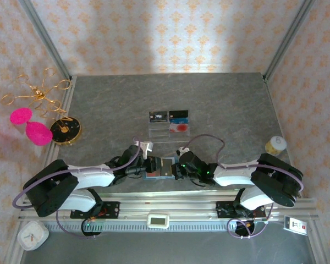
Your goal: Take the credit cards out of the card holder
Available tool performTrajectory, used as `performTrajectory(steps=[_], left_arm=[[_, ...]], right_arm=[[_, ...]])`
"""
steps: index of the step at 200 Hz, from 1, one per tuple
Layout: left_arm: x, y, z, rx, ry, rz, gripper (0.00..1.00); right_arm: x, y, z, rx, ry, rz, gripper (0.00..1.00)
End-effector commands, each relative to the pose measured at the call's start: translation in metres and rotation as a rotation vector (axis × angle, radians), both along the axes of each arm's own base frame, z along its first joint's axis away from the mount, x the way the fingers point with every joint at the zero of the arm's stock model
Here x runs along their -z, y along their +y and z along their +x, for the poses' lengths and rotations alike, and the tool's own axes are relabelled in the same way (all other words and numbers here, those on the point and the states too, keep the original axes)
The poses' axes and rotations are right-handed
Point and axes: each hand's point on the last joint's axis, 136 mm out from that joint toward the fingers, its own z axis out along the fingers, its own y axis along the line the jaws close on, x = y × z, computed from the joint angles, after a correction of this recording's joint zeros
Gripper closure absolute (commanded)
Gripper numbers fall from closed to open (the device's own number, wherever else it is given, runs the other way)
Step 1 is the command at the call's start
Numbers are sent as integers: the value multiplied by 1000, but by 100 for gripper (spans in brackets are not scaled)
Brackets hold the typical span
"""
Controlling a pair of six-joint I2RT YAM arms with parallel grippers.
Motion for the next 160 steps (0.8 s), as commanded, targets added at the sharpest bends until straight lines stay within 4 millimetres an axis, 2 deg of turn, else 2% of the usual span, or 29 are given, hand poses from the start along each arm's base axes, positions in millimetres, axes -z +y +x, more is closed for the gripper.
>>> performTrajectory(steps=[1,51,117,160], left_arm=[[-15,-13,-2,16,34,-112,74],[1,-2,0,-17,72,1,76],[9,-5,6,-17,78,38,78],[16,6,6,-40,78,118,76]], right_arm=[[-4,0,4,-3,-14,-13,90],[-5,2,5,-11,-22,-9,90],[-4,3,3,-22,-20,-9,91],[-4,7,4,-40,-24,-5,91]])
